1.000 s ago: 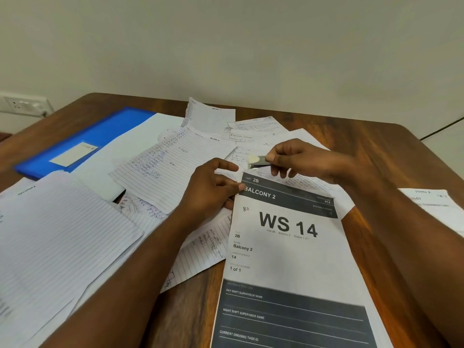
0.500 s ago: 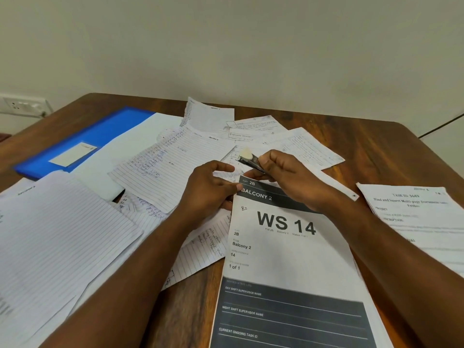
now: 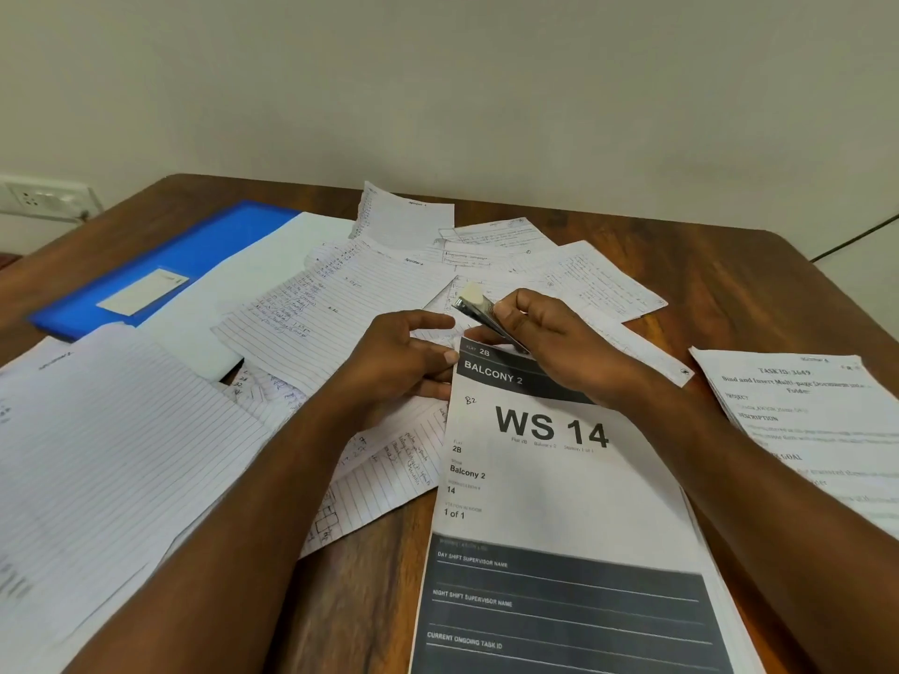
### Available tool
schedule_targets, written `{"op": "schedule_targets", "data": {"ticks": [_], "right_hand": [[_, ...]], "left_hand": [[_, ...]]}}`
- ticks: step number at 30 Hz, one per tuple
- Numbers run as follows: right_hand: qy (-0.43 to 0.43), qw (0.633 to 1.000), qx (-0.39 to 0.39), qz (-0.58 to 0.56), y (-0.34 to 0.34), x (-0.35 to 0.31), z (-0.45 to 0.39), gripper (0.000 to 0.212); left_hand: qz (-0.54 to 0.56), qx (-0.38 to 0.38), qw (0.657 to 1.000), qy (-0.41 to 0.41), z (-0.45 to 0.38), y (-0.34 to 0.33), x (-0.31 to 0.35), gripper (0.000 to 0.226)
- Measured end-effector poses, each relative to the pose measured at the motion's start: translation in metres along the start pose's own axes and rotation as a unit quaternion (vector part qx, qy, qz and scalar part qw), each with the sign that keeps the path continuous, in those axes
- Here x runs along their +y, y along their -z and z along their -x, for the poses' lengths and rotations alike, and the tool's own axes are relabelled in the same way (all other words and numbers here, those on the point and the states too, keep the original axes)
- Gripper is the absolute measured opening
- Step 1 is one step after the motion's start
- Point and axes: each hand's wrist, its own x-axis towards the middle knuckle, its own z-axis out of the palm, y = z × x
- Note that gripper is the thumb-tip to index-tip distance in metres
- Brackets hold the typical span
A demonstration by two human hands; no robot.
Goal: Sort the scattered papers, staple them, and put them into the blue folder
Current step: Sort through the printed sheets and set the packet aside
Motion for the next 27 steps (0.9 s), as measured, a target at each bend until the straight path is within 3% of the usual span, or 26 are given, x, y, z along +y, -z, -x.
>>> {"op": "schedule_targets", "data": {"ticks": [8, 12, 14, 21, 27], "right_hand": [[-0.001, 1.000, 0.003, -0.005, -0.003, 0.004, -0.002, 0.030], [-0.005, 0.995, 0.090, -0.037, 0.012, 0.006, 0.009, 0.034], [-0.038, 0.989, 0.125, -0.066, 0.026, 0.009, 0.023, 0.033], [-0.179, 0.957, 0.230, -0.011, 0.064, 0.030, 0.108, 0.036], [-0.259, 0.944, 0.201, -0.042, 0.060, 0.028, 0.155, 0.028]], "left_hand": [[-0.007, -0.005, 0.999, 0.034, 0.002, 0.000, 0.002, 0.051], [-0.064, 0.007, 0.997, 0.046, 0.004, -0.001, 0.001, 0.054], [-0.076, 0.022, 0.996, 0.047, 0.004, -0.002, 0.000, 0.052], [-0.075, 0.047, 0.995, 0.056, 0.005, -0.008, 0.001, 0.041], [-0.081, 0.067, 0.993, 0.045, 0.008, -0.012, -0.001, 0.035]]}}
